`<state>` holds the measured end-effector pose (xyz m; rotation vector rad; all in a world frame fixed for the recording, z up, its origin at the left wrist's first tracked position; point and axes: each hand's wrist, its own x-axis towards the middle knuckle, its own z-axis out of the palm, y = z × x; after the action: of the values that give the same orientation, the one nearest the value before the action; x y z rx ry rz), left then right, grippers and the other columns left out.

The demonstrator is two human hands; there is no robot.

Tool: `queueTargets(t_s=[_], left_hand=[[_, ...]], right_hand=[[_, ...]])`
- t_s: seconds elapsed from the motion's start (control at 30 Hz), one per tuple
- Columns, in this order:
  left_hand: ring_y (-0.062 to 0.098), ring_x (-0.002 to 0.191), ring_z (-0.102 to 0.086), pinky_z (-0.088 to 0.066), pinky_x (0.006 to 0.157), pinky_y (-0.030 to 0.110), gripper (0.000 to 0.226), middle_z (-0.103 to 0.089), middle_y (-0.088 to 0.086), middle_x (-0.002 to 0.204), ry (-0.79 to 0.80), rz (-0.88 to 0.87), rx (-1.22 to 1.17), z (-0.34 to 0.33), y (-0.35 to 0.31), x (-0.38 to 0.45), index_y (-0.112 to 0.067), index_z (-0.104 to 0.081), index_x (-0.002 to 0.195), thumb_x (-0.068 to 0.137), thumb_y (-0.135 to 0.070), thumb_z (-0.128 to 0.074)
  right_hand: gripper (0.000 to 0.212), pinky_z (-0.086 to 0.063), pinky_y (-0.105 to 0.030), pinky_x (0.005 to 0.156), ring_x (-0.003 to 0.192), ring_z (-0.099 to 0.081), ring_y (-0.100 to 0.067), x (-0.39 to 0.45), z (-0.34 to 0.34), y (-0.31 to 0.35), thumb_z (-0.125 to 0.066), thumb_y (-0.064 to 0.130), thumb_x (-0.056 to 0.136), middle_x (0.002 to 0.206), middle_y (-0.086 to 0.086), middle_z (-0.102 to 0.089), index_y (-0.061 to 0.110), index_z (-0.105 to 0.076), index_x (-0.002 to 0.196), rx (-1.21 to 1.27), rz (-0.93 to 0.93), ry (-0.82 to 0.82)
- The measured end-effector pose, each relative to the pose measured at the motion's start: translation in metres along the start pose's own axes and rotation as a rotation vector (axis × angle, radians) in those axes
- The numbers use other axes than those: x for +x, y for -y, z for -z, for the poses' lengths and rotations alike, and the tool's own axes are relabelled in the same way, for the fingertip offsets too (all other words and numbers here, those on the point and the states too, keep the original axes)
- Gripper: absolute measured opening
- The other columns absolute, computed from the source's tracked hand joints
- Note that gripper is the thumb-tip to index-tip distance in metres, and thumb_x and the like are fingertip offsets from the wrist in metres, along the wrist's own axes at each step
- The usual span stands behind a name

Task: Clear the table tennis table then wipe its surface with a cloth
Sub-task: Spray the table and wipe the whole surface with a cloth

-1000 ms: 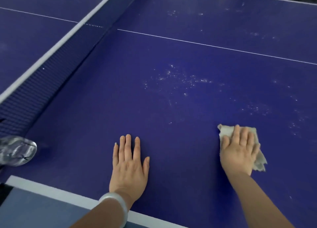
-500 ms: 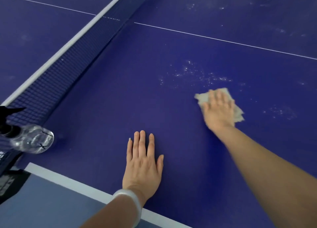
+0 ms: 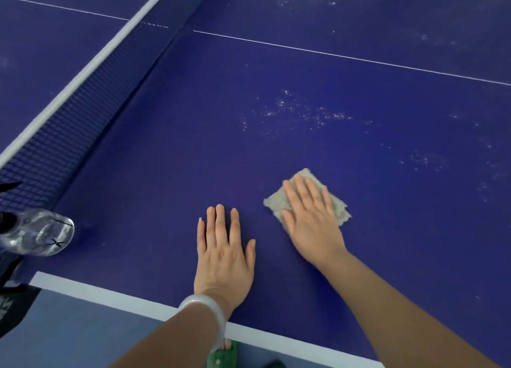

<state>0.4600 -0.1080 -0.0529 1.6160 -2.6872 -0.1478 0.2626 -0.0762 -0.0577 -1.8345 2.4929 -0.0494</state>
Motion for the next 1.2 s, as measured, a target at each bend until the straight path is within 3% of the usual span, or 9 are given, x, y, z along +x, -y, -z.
queueTargets(t_s=[0.1,0.2,0.27,0.37,0.47,0.67,0.93,1.07,1.2], left_hand=[[0.035,0.147,-0.018,-0.015,0.118,0.051,0.068,-0.027,0.022,0.155,0.005,-0.008,-0.012,0.001,-0.001,0.000,-0.006,-0.031,0.149,0.097,-0.047,-0.017],[0.036,0.147,-0.018,-0.016,0.118,0.053,0.069,-0.027,0.023,0.155,0.014,-0.007,-0.026,0.000,0.000,-0.001,-0.005,-0.031,0.149,0.097,-0.047,-0.016],[0.037,0.146,-0.018,-0.017,0.118,0.053,0.069,-0.027,0.024,0.154,0.018,-0.019,-0.023,0.000,0.000,-0.001,-0.004,-0.031,0.149,0.097,-0.047,-0.017],[0.039,0.145,-0.020,-0.018,0.118,0.054,0.069,-0.028,0.025,0.153,0.009,-0.023,-0.027,0.000,0.000,-0.001,-0.003,-0.032,0.148,0.096,-0.046,-0.019],[0.039,0.146,-0.019,-0.017,0.118,0.055,0.069,-0.027,0.026,0.153,0.012,-0.028,-0.037,0.000,0.001,-0.001,-0.002,-0.031,0.149,0.096,-0.045,-0.019],[0.042,0.145,-0.019,-0.017,0.118,0.056,0.069,-0.027,0.028,0.152,0.023,-0.036,-0.052,0.000,0.002,-0.001,-0.001,-0.031,0.148,0.096,-0.045,-0.020],[0.038,0.147,-0.012,-0.006,0.121,0.052,0.067,-0.023,0.026,0.155,0.012,-0.048,-0.123,-0.001,0.007,-0.002,-0.004,-0.029,0.149,0.099,-0.048,-0.023],[0.030,0.148,-0.010,-0.008,0.121,0.048,0.050,-0.021,0.017,0.156,-0.001,0.068,-0.459,0.006,-0.008,0.004,-0.004,-0.038,0.145,0.100,-0.023,-0.046],[0.025,0.147,-0.017,-0.013,0.121,0.042,0.045,-0.028,0.011,0.154,0.009,-0.213,-0.585,0.014,-0.085,-0.003,-0.006,-0.042,0.142,0.099,-0.018,-0.047]], right_hand=[[0.060,-0.005,-0.050,0.121,0.149,-0.008,-0.026,-0.029,0.004,-0.072,-0.014,0.044,0.101,0.161,-0.009,-0.016,0.020,-0.014,0.155,0.046,-0.488,-0.029],[0.059,-0.003,-0.053,0.120,0.150,-0.003,-0.029,-0.059,0.007,-0.076,-0.015,0.041,0.102,0.162,-0.011,-0.009,0.016,-0.009,0.155,0.119,-0.830,-0.036],[0.061,-0.006,-0.054,0.119,0.149,-0.011,-0.031,-0.067,0.004,-0.035,-0.015,0.041,0.101,0.160,-0.014,-0.017,0.013,-0.016,0.155,0.083,-0.802,-0.090],[0.062,-0.014,-0.052,0.118,0.148,-0.016,-0.030,-0.086,0.001,0.033,-0.021,0.041,0.099,0.159,-0.012,-0.023,0.013,-0.024,0.153,0.023,-0.415,-0.048],[0.059,-0.015,-0.049,0.118,0.150,-0.009,-0.024,-0.122,0.001,0.031,-0.024,0.040,0.101,0.162,-0.005,-0.015,0.017,-0.018,0.155,-0.016,-0.094,0.028],[0.064,-0.007,-0.047,0.121,0.150,-0.009,-0.022,-0.191,-0.004,-0.057,-0.007,0.051,0.098,0.161,-0.005,-0.017,0.022,-0.015,0.155,0.060,-0.827,-0.075],[0.062,-0.002,-0.044,0.122,0.150,-0.008,-0.020,-0.193,0.001,-0.050,-0.015,0.044,0.098,0.161,-0.003,-0.015,0.021,-0.022,0.154,0.098,-0.856,-0.114],[0.061,-0.004,-0.047,0.121,0.150,-0.008,-0.021,-0.193,-0.001,-0.051,-0.018,0.043,0.098,0.161,-0.004,-0.015,0.020,-0.022,0.154,0.090,-0.844,-0.120],[0.059,-0.009,-0.050,0.120,0.150,-0.009,-0.023,-0.193,-0.002,-0.052,-0.021,0.041,0.099,0.161,-0.006,-0.017,0.019,-0.023,0.154,0.082,-0.841,-0.117]])
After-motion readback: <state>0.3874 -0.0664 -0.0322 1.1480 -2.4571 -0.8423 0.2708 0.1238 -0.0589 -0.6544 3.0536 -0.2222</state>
